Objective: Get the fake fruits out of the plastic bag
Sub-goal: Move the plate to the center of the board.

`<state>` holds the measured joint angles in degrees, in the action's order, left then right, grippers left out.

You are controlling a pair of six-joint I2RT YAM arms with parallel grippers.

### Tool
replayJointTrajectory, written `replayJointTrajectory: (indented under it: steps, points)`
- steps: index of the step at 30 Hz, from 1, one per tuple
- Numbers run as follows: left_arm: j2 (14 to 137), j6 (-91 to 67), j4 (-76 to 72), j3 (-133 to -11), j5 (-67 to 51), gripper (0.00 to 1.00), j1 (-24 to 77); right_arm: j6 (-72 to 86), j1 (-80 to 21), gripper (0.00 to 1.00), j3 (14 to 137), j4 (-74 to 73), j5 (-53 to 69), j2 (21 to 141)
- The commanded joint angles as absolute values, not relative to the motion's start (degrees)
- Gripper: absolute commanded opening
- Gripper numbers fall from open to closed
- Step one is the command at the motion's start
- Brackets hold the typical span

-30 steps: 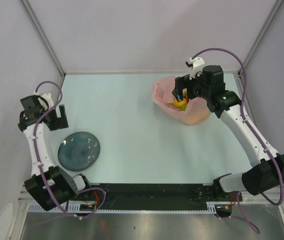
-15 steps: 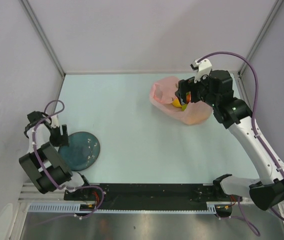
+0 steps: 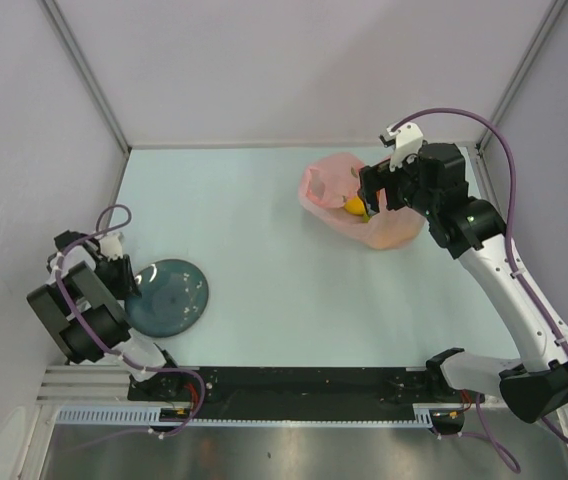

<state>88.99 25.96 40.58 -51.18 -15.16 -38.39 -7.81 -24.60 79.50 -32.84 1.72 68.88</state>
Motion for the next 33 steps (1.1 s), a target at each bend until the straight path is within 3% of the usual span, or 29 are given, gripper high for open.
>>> replayJointTrajectory:
  steps: [1,7,10,33]
  points:
    - [91.14,29.35,43.14,-49.92,-22.48,0.33,-37.71,-9.4,-24.26,0.99,80.68,-33.13,0.44,67.68]
    - [91.49,30.76,45.0,-49.66,-23.73,0.27,-33.32,-9.4,-23.56,1.0,80.51,-33.66,0.61,67.85]
    - [91.76,30.41,44.65,-49.92,-23.38,0.18,-28.49,-9.49,-23.12,1.0,80.51,-34.01,0.7,67.94]
    - [109.16,16.44,45.88,-66.53,-32.25,0.09,14.58,-6.68,-15.56,1.0,76.64,-32.78,0.88,63.72]
